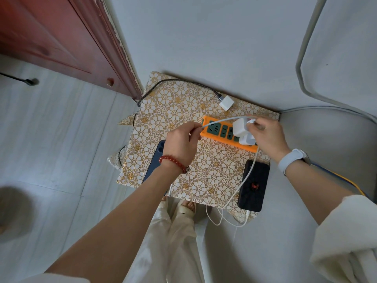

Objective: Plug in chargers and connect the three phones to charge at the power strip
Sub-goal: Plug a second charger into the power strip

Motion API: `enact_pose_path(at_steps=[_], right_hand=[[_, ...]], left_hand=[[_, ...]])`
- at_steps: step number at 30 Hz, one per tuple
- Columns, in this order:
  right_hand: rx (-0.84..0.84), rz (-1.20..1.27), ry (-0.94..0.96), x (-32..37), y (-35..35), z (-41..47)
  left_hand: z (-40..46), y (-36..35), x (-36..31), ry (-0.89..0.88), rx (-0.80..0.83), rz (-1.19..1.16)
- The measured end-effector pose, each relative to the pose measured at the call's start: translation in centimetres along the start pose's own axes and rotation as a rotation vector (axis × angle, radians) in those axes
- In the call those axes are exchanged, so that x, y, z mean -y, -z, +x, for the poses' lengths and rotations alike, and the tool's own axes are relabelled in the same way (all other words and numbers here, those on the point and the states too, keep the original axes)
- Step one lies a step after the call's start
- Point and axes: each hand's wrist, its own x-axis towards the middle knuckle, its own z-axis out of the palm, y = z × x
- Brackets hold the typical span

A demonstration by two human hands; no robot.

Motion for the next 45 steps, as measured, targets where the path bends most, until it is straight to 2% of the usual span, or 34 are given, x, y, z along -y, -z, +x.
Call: enact_pose_path(at_steps=[3, 7, 13, 25, 33, 38, 45], right_hand=[[-0.004, 0.044, -0.039, 0.3, -0.1, 0.3], [0.046, -0.018, -0.04, 0.1, -0.4, -0.3], [0.026, 0.075, -0.049, 0.8, -0.5, -0.2], [0.152, -0.198, 0.117, 0.9, 0.8, 0.3], [0.164, -0.274, 0.091, 0.8, 1.2, 0.5], [0.189, -0.439, 0.171, 1.3, 0.6, 0.0], [0.239, -0.495, 0.154, 1.9, -0.4, -0.9]], left_hand=[[0.0, 0.0, -0.1, 0.0, 0.0, -0.008], [0.1, -0.1, 0.3, 0.033, -0.01, -0.017], [0.1, 0.1, 0.3, 0.04, -0.004, -0.026], [-0.2, 0.3, -0.8, -0.04, -0.041, -0.055], [0.1, 0.4, -0.8, -0.014, -0.006, -0.063], [0.2, 0.7, -0.7, 0.006, -0.023, -0.062], [-0.1, 1.3, 0.2, 0.011, -0.063, -0.052]])
